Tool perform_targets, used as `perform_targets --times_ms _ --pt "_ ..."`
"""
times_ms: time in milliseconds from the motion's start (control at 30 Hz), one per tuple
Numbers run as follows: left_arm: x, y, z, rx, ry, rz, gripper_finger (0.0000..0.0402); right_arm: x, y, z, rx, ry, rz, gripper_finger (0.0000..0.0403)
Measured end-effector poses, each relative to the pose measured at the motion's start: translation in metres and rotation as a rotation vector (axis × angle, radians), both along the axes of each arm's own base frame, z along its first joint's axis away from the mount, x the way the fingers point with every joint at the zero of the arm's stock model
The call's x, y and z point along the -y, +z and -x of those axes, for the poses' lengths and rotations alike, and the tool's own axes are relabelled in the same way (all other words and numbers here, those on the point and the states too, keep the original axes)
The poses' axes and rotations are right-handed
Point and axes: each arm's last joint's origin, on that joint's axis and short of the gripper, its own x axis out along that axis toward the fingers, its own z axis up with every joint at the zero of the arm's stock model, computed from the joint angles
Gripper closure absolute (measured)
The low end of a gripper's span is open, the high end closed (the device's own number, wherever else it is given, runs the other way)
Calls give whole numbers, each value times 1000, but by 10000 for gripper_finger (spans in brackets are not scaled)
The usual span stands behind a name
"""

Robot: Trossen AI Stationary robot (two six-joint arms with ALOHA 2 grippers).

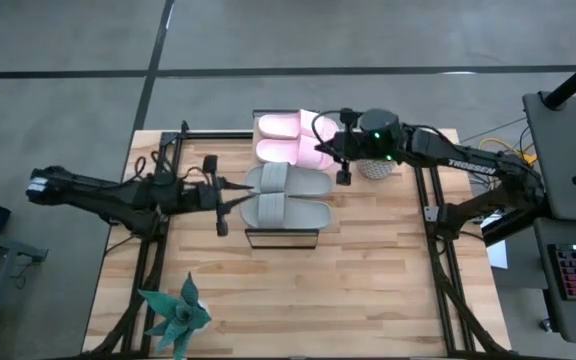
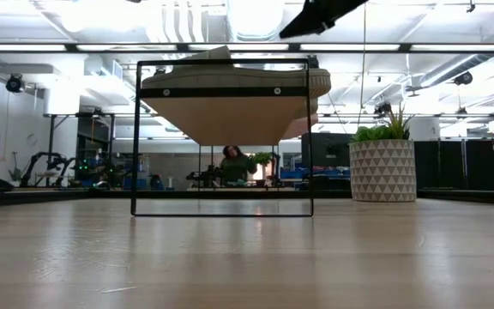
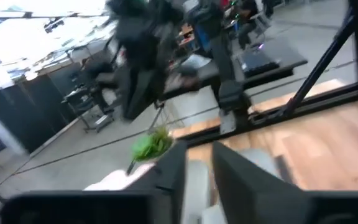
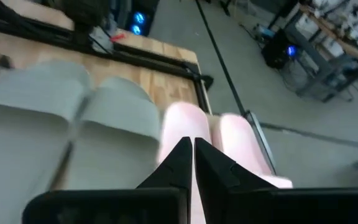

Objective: Pick and place slides into the shelf
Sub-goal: Return to Home Position

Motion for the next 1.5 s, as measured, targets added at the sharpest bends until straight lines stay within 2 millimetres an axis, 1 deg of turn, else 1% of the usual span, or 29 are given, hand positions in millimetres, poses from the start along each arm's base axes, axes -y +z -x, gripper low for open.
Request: perform_targets --times_ms 67,133,233,367,433,600,667,767,800,833,967,1033,1133,1267,1333,1433,1500 --pt "-11 -7 1 -17 47 0 375 -6 1 5 18 15 6 394" --pt "-18 -15 4 -29 91 17 393 -8 0 11 30 16 8 394" --pt "-20 -30 14 -52 91 50 393 -10 -3 17 49 0 0 394" --pt "-20 -48 33 -39 82 111 400 -11 -9 23 86 -4 12 394" --pt "-20 -57 43 -31 80 125 400 -11 -15 24 92 -4 13 394" --pt "-21 -68 65 10 53 129 401 -12 -20 26 118 -5 17 394" --pt "-19 -71 71 33 -31 155 401 -12 -24 27 106 -6 12 394" --pt "-13 -75 78 57 -245 164 401 -12 -30 26 106 -6 12 394" --pt "-12 -76 81 63 -269 168 401 -12 -31 26 105 -6 11 394" --pt "-12 -78 85 66 -262 174 401 -12 -33 26 103 -6 11 394" --pt "-17 -88 96 39 -127 206 401 -12 -41 26 95 -13 -11 394" --pt "-18 -94 102 59 -111 225 401 -12 -46 26 86 -14 -17 394" --pt "-18 -111 106 60 -96 236 402 -12 -52 27 86 -19 -33 394" --pt "-19 -129 107 94 -60 240 402 -12 -53 26 115 -21 -34 394" --pt "-19 -143 103 31 -53 240 402 -12 -53 25 147 -27 -46 394" --pt "-19 -149 101 26 -46 237 402 -13 -57 26 173 -20 -76 394" --pt "-20 -156 100 13 -26 238 402 -15 -65 29 181 -9 -112 394"
